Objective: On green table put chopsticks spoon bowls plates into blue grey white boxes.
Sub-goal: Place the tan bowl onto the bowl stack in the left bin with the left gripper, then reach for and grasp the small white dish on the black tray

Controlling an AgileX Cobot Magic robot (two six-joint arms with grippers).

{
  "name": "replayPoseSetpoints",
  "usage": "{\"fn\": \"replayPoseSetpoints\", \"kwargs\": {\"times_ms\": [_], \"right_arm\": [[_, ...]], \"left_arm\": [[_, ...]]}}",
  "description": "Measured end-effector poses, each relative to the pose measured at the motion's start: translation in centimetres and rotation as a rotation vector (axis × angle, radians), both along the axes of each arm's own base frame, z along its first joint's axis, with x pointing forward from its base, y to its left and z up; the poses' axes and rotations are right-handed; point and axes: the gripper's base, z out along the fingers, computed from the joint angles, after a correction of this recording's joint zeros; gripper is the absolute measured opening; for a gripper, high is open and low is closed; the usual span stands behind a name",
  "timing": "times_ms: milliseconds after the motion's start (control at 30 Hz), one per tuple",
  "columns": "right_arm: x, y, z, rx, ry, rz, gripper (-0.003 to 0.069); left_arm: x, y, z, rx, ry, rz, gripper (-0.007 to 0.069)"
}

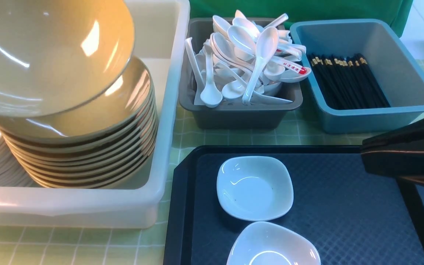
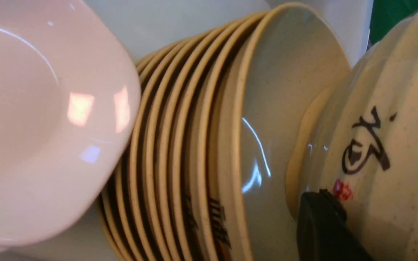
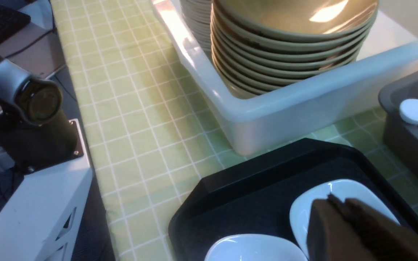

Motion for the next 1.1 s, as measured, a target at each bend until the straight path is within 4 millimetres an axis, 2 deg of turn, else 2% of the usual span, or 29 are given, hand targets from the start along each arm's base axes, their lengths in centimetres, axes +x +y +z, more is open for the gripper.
{"fn": "replayPoseSetpoints", "kwargs": {"times_ms": [167, 300, 333, 467, 500, 533, 667, 767, 867, 933, 1000, 1033, 1067, 1100], "right_arm": [[0.0, 0.0, 0.0, 0.001, 0.0, 0.0, 0.0047], [0.0, 0.0, 0.0, 0.001, 0.0, 0.0, 0.0052], [0.0, 0.0, 0.0, 0.001, 0.0, 0.0, 0.0052], [0.0, 0.0, 0.0, 0.001, 0.0, 0.0, 0.0058], [0.0, 0.0, 0.0, 0.001, 0.0, 0.0, 0.0058], [0.0, 0.0, 0.0, 0.001, 0.0, 0.0, 0.006], [0.1, 0.0, 0.0, 0.001, 0.003, -0.006, 0.0067], [0.8, 0.0, -0.3, -0.001, 0.035, -0.052, 0.0076], [1.9, 0.1, -1.1, -0.027, 0.091, -0.096, 0.009], [2.9, 0.2, -1.9, -0.049, 0.153, -0.139, 0.0111], [4.3, 0.5, -3.0, -0.073, 0.23, -0.179, 0.0146], [4.4, 0.5, -3.1, -0.073, 0.242, -0.185, 0.0154], [5.9, 1.0, -4.4, -0.086, 0.321, -0.221, 0.0197], [6.4, 1.1, -4.7, -0.088, 0.346, -0.237, 0.0219]], "left_arm": [[0.7, 0.2, -0.9, 0.007, 0.039, 0.0, 0.0024], [1.3, -0.9, -1.2, 0.029, 0.068, -0.022, 0.0103], [1.3, -1.0, -1.2, 0.027, 0.069, -0.023, 0.0103], [1.6, -1.5, -1.5, 0.054, 0.104, 0.004, 0.0245], [1.6, -1.5, -1.4, 0.056, 0.104, 0.006, 0.026], [1.7, -1.4, -1.3, 0.068, 0.106, 0.011, 0.0312], [1.6, -1.0, 0.3, 0.149, 0.103, -0.003, 0.044], [1.2, -0.7, 2.7, 0.23, 0.101, -0.026, 0.0528], [0.8, -0.8, 4.7, 0.298, 0.076, -0.031, 0.0566], [0.4, -1.8, 5.8, 0.342, 0.04, -0.059, 0.0578], [-0.3, -4.4, 6.7, 0.383, -0.009, -0.154, 0.0578], [-0.5, -5.1, 6.8, 0.39, -0.021, -0.181, 0.0578], [-1.7, -8.0, 7.1, 0.411, -0.075, -0.309, 0.0577], [-2.5, -9.7, 6.9, 0.41, -0.094, -0.395, 0.0577]]}}
